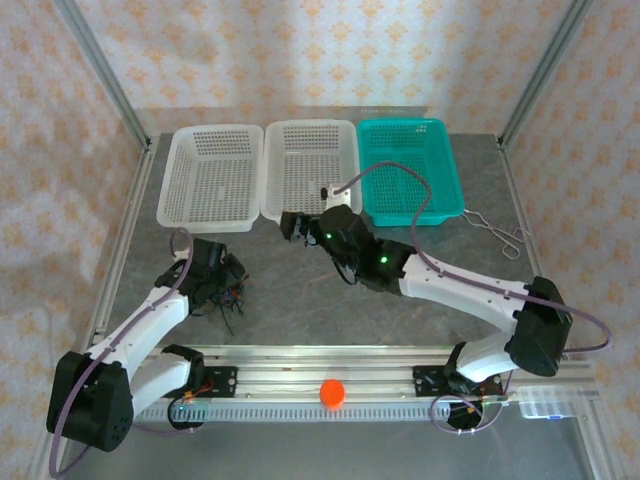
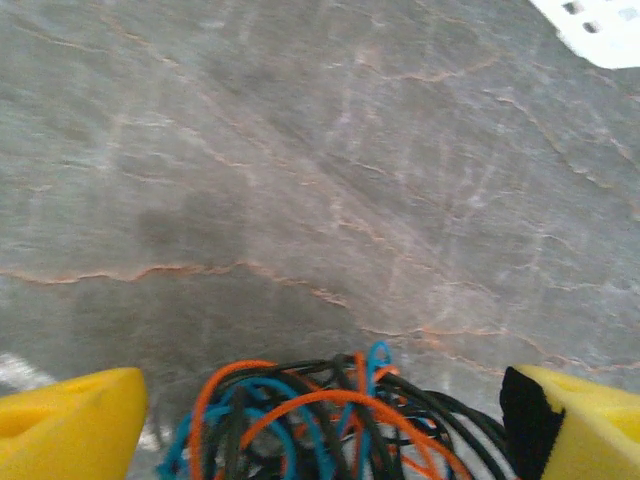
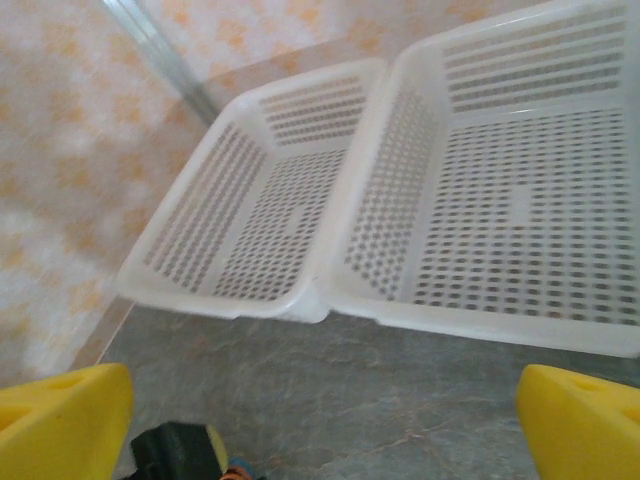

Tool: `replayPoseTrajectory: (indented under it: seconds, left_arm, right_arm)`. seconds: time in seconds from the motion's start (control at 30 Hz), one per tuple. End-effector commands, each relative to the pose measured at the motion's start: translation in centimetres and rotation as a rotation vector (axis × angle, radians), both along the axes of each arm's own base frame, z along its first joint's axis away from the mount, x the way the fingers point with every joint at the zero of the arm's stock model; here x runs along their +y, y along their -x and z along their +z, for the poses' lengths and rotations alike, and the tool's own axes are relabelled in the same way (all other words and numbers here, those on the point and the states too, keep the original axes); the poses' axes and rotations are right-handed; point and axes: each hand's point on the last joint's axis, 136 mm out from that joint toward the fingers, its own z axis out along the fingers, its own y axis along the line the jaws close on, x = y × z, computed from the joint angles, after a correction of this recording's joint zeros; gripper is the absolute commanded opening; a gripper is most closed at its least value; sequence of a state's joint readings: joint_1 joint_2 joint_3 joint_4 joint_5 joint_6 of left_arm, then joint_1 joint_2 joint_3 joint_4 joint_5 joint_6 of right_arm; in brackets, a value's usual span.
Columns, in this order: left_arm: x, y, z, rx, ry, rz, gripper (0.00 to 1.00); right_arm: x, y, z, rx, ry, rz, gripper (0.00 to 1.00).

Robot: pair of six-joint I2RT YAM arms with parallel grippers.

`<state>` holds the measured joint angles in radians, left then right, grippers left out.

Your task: Untangle the cables

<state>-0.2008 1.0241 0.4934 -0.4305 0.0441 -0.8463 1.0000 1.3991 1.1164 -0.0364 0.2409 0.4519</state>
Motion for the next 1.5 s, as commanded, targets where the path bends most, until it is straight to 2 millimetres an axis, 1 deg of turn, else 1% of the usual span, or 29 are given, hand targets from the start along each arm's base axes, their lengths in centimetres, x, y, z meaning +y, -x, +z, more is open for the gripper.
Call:
replayPoseTrajectory:
  seconds: [0.0,0.1,0.17,0.27,0.33,0.37,0.4,0.5,0.57,0.67,0.77,0.83,0.9,0.97,1.07,1.13,1.2,1.27,1.33,1.37,1.43,1.47]
  left_arm:
    - [-2.0,-1.5,0.1,-0.062,0.104,-0.03,0.91]
    - [-3.2,-1.5,-0.2,-0.06,0.139,-0.056,0.87]
    - [-4.1,-1.8,-0.1,-0.075,0.173,-0.069,0.86]
    - [-6.2,-2.4,0.3,-0.1,0.232,-0.101,0.86]
    - [-7.6,-2.7,0.5,-0.107,0.253,-0.13,0.86]
    - [-8.4,-2.9,0.5,-0.107,0.262,-0.148,0.86]
    - [-9.2,-3.0,0.5,-0.105,0.267,-0.165,0.86]
    - [-12.3,-3.7,0.6,-0.103,0.288,-0.24,0.86]
    - [-15.0,-4.1,0.6,-0.088,0.291,-0.309,0.86]
    - [-18.4,-4.5,0.8,-0.077,0.295,-0.385,0.86]
    - [-21.6,-5.1,2.0,-0.11,0.348,-0.438,0.86]
    - [-23.5,-5.5,2.4,-0.123,0.377,-0.464,0.86]
    - [-25.0,-6.0,2.7,-0.13,0.395,-0.491,0.86]
    - [-26.0,-6.1,2.3,-0.117,0.414,-0.51,0.86]
    - [-26.9,-6.3,2.5,-0.132,0.448,-0.53,0.89]
    - [-26.9,-6.7,3.6,-0.163,0.432,-0.547,0.9]
    - [-26.4,-7.2,5.0,-0.199,0.384,-0.558,0.91]
    - [-25.5,-7.7,6.7,-0.241,0.329,-0.558,0.91]
    - [-24.0,-8.0,8.3,-0.281,0.279,-0.546,0.91]
    - [-23.3,-8.0,8.8,-0.292,0.26,-0.537,0.91]
    - [-21.4,-7.7,9.4,-0.311,0.234,-0.524,0.91]
    - [-20.7,-7.3,9.5,-0.315,0.231,-0.523,0.91]
  right_arm:
    - [-5.1,-1.1,-0.7,0.041,0.024,-0.251,0.97]
    - [-7.8,-1.3,-2.3,0.101,-0.024,-0.332,0.97]
    - [-9.4,-1.2,-3.3,0.141,-0.073,-0.365,0.97]
    - [-11.2,-1.0,-4.6,0.192,-0.106,-0.375,0.97]
    - [-12.1,-0.7,-5.4,0.22,-0.111,-0.371,0.97]
    - [-12.5,-0.5,-6.2,0.242,-0.105,-0.368,0.97]
    - [-12.9,-0.3,-6.3,0.252,-0.11,-0.364,0.97]
    - [-14.0,0.4,-7.1,0.27,-0.103,-0.364,0.97]
    - [-14.8,0.9,-7.6,0.281,-0.096,-0.375,0.96]
    - [-16.0,1.6,-8.1,0.29,-0.095,-0.404,0.96]
    - [-17.1,2.1,-8.6,0.296,-0.099,-0.435,0.96]
    - [-17.7,2.3,-8.9,0.302,-0.106,-0.455,0.96]
    - [-18.1,2.7,-9.2,0.309,-0.109,-0.463,0.99]
    - [-18.3,3.0,-9.7,0.312,-0.095,-0.456,1.0]
    - [-18.3,3.3,-10.2,0.318,-0.058,-0.429,1.0]
    - [-18.0,3.5,-10.4,0.319,-0.021,-0.389,1.0]
    - [-16.9,3.7,-10.3,0.316,0.006,-0.308,0.96]
    - [-15.3,4.1,-10.0,0.307,0.026,-0.189,0.9]
    - [-13.4,4.7,-9.9,0.301,0.061,-0.049,0.85]
    - [-12.7,5.0,-10.0,0.306,0.08,0.012,0.83]
    - [-11.1,5.9,-10.4,0.316,0.14,0.148,0.73]
    - [-10.8,6.1,-10.7,0.326,0.171,0.183,0.69]
